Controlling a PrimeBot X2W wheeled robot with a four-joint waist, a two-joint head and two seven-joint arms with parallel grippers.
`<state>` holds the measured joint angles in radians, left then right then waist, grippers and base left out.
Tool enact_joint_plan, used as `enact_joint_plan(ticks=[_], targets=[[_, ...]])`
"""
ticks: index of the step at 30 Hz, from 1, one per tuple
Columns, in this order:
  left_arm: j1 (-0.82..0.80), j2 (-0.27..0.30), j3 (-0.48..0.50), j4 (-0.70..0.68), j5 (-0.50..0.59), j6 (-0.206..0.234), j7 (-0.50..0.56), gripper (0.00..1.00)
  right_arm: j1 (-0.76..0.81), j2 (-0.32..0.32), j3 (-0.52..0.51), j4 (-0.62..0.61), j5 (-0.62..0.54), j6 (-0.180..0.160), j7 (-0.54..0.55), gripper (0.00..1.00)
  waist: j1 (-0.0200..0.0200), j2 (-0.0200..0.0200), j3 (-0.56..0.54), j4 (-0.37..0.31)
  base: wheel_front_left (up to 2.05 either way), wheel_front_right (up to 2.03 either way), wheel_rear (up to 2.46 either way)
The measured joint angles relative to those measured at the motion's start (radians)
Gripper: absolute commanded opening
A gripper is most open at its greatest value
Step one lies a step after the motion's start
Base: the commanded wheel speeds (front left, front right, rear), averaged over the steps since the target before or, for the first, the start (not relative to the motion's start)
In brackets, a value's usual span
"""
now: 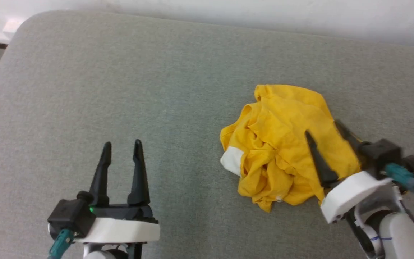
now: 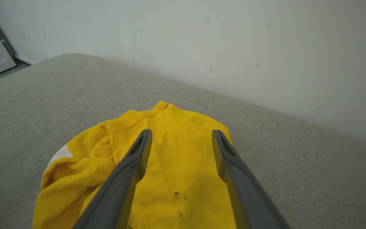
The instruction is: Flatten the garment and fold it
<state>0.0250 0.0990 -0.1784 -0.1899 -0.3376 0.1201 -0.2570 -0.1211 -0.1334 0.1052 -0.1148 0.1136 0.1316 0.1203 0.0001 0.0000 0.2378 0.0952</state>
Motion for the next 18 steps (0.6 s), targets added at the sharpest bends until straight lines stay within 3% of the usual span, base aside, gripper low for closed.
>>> enact_joint_plan(ticks=[7,13,14,15,17,18], targets=[[-0.009,-0.030,0.008,0.050,0.013,-0.037,0.000,1.00,0.000,-0.071,0.121,0.111,0.011,0.000,0.129,1.00,0.0000,0.0000,0.001,0.048,0.00,0.00,0.00],[-0.008,-0.037,0.011,0.075,0.016,-0.051,0.000,1.00,0.006,-0.093,0.151,0.182,0.012,0.000,0.147,1.00,0.0000,0.0000,-0.007,0.090,0.00,0.00,0.00],[-0.008,-0.039,0.012,0.078,0.016,-0.055,0.000,1.00,0.006,-0.089,0.142,0.189,0.009,0.000,0.142,0.96,0.0000,0.0000,-0.010,0.096,0.00,0.00,0.00],[-0.007,-0.039,0.012,0.081,0.017,-0.057,0.000,1.00,0.006,-0.079,0.127,0.191,0.007,0.000,0.133,0.44,0.0000,0.0000,-0.014,0.100,0.00,0.00,0.00],[-0.007,-0.041,0.014,0.083,0.017,-0.057,0.000,1.00,0.005,-0.064,0.109,0.188,-0.002,0.000,0.120,0.00,-0.0001,0.0000,-0.024,0.104,0.00,0.00,0.00],[-0.006,-0.041,0.015,0.083,0.019,-0.057,0.000,1.00,0.005,-0.054,0.098,0.183,-0.002,0.000,0.112,0.00,-0.0001,0.0000,-0.028,0.105,0.00,0.00,0.00]])
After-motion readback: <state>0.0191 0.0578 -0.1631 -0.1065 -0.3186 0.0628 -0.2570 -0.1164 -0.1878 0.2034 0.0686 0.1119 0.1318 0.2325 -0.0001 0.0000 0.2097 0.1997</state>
